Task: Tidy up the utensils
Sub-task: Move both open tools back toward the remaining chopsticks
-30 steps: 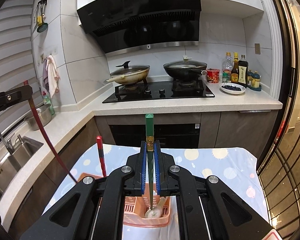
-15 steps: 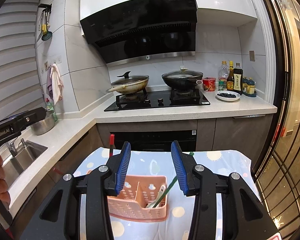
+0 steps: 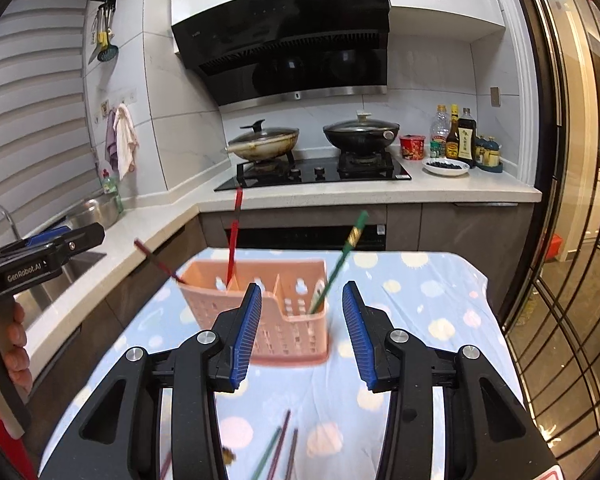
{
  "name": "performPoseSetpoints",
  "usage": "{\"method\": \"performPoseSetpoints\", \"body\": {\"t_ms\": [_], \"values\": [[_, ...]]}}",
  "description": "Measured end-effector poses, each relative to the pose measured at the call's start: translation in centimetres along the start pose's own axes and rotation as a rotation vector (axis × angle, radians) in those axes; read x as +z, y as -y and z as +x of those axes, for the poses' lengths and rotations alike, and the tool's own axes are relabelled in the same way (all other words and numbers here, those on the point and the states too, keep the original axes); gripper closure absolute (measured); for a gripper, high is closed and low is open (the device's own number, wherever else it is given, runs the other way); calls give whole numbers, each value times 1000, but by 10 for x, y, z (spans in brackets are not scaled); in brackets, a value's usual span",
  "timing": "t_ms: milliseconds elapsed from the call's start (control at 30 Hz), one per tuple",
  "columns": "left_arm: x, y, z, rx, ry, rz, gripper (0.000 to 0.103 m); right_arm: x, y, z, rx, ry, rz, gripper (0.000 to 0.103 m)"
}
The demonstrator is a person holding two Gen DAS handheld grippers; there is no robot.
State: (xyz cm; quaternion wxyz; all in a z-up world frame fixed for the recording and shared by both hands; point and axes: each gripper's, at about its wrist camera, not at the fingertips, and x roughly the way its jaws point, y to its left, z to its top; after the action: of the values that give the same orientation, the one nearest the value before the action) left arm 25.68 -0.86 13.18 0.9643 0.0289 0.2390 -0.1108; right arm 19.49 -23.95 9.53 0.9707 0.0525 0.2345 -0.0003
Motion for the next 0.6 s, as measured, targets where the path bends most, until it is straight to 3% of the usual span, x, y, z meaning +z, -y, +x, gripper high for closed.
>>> {"method": "performPoseSetpoints", "body": {"t_ms": [400,600], "values": [[-83,-2,-21,-14,-113,-36,29,-93,-8,-41,-15,-118,-26,61],[-137,-1,-26,-12,-208,-34,29,-143,-13,-57,-11,-200,-10,61]]}}
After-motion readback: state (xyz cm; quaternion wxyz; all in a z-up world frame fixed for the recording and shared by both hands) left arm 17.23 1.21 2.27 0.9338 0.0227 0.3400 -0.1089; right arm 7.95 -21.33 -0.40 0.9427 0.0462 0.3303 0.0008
